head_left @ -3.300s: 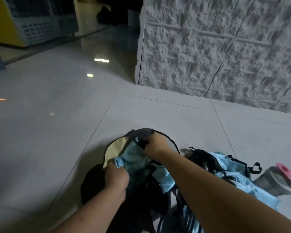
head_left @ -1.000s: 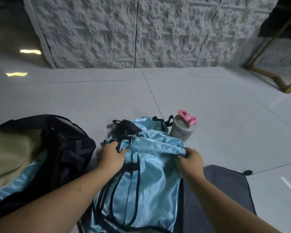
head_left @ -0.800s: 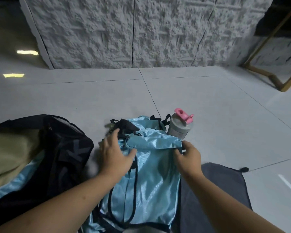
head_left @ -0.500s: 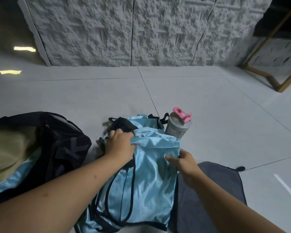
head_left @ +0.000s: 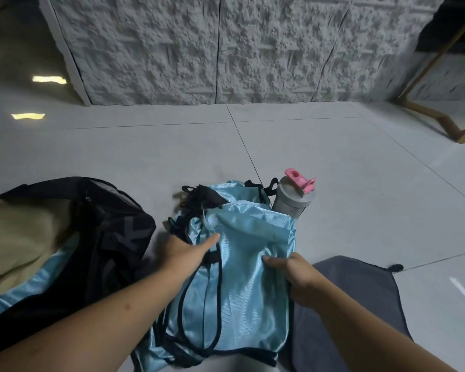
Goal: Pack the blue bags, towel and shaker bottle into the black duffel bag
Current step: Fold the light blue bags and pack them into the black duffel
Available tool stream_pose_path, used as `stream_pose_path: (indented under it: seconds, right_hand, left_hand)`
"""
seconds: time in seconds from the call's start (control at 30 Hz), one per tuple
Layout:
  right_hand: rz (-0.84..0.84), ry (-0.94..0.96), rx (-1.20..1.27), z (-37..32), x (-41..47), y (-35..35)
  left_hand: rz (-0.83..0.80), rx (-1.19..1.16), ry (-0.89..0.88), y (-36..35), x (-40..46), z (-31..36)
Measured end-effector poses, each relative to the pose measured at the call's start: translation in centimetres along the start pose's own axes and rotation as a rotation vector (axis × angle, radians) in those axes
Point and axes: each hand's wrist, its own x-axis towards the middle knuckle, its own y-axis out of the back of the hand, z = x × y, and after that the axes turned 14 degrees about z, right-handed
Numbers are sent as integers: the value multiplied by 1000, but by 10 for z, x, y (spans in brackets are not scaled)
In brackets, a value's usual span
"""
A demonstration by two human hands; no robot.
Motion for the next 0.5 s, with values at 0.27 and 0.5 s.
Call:
stream_pose_path:
  seconds: [0.27,0.5]
  right_hand:
    - [-87,-10,-58,0,-15,-12]
    - [-56,43,-35,-5,-22,-14]
  left_hand:
    - [-91,273,-210,-16,-21,-28]
    - [-125,39,-110,-21,-16,-21]
